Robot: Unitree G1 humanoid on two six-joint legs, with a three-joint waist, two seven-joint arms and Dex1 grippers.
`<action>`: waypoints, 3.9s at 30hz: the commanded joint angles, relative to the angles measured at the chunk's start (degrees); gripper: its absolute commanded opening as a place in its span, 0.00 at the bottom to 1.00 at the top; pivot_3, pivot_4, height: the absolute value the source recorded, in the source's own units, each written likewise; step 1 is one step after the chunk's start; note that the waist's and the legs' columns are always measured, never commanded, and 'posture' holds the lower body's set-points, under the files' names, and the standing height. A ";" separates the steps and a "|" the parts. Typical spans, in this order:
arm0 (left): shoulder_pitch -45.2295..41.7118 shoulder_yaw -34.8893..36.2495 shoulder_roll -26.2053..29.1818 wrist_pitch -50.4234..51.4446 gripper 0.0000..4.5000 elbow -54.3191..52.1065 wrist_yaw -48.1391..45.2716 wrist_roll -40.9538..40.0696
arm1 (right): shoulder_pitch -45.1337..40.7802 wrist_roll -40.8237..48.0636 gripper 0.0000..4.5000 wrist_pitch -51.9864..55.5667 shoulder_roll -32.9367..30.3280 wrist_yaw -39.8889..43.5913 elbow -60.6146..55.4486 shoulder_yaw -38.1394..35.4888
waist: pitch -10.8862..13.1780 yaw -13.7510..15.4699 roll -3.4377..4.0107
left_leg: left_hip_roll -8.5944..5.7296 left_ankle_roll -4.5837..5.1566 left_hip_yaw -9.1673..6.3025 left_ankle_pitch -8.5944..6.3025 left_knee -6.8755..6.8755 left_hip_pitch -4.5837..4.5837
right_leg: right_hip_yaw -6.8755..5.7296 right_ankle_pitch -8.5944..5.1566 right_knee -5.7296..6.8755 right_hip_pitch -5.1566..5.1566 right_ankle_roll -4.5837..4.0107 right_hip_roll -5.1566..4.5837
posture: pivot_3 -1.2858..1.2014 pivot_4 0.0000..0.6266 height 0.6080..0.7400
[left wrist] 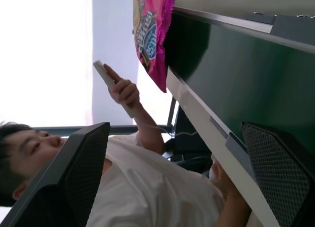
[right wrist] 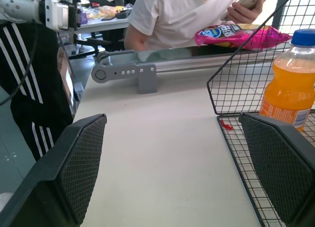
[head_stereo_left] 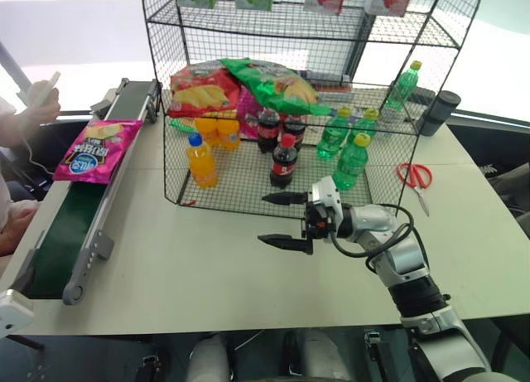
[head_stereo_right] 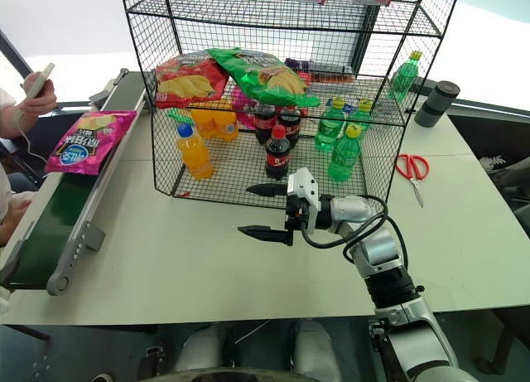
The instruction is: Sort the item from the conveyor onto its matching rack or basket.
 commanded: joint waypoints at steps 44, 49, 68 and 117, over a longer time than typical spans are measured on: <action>-14.62 -15.63 7.90 6.64 0.01 4.85 -2.76 -10.28 | 5.63 1.24 1.00 -0.59 -1.53 -7.68 -9.75 -3.30 | -0.06 0.07 -0.10 | -0.03 -0.01 0.09 0.00 0.01 0.02 | -0.02 0.01 0.04 0.01 0.01 0.03 | 0.52 0.24 0.90; -17.10 -15.24 7.55 9.30 0.01 0.84 -7.14 -18.53 | 5.44 1.23 1.00 -0.64 -1.69 -8.20 -9.51 -3.76 | -0.07 0.20 -0.11 | -0.03 -0.02 0.09 0.01 0.01 0.01 | -0.02 0.01 0.05 0.01 0.01 0.05 | 0.52 0.24 0.90; -16.66 0.41 11.55 77.37 0.01 -23.91 -50.25 -99.05 | 6.05 10.32 1.00 10.71 -5.41 -8.32 -10.75 -9.03 | 0.01 0.14 0.01 | -0.03 -0.31 0.00 0.18 0.04 0.03 | 0.04 0.00 0.08 0.26 0.01 0.30 | 0.52 0.24 0.90; -41.85 -27.58 -14.07 100.20 0.00 -28.92 -41.44 -109.71 | 10.21 37.17 0.03 43.95 -7.87 -17.72 -22.84 -10.35 | -0.16 0.63 -0.26 | -0.22 -0.22 -0.29 0.14 0.09 0.00 | 0.04 0.01 -0.10 0.50 -0.05 0.31 | 0.52 0.24 0.90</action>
